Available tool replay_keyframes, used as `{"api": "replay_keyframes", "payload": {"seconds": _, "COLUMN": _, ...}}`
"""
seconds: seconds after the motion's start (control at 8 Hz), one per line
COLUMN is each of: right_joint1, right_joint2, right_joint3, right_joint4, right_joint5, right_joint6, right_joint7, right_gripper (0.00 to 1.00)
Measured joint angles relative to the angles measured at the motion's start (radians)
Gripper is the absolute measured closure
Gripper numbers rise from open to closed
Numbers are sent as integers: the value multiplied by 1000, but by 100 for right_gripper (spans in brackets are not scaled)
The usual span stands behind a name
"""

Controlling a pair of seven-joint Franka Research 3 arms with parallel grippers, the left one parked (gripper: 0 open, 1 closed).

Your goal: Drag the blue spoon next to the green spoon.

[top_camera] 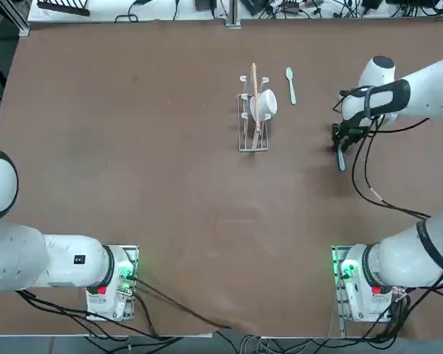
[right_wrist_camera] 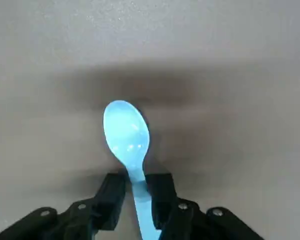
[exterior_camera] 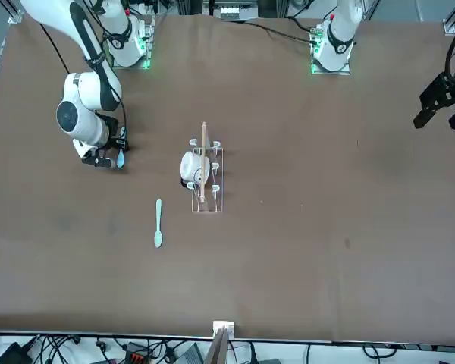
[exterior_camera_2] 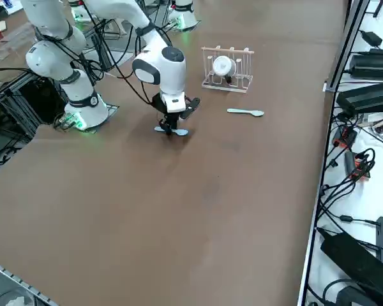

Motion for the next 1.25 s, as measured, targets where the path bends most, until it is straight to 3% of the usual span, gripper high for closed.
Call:
{"api": "replay_keyframes", "payload": {"seconds": 0.12, "right_joint1": 0, "right_joint2": -2, "right_joint3": 0, "right_joint4": 0, "right_joint5": 0, "right_joint6": 0, "right_joint7": -3, "right_gripper": 79}}
{"api": "replay_keyframes", "payload": {"seconds": 0.38, "right_joint1": 0, "right_joint2": -3, "right_joint3": 0, "right_joint4": 0, "right_joint5": -1, "right_joint6": 0, "right_joint7": -8, "right_gripper": 85}}
{"api": "replay_keyframes", "payload": {"seconds": 1.0, "right_joint1": 2, "right_joint2": -10, "right_joint3": 4, "right_joint4": 9, "right_joint5": -2, "right_joint6": 6, "right_joint7": -14, "right_gripper": 85}}
{"api": "replay_keyframes", "payload": {"seconds": 1.25, "right_joint1": 8, "right_joint2": -60, "right_joint3": 11, "right_joint4": 42, "right_joint5": -3, "right_joint6": -25, "right_joint7": -15, "right_gripper": 85}}
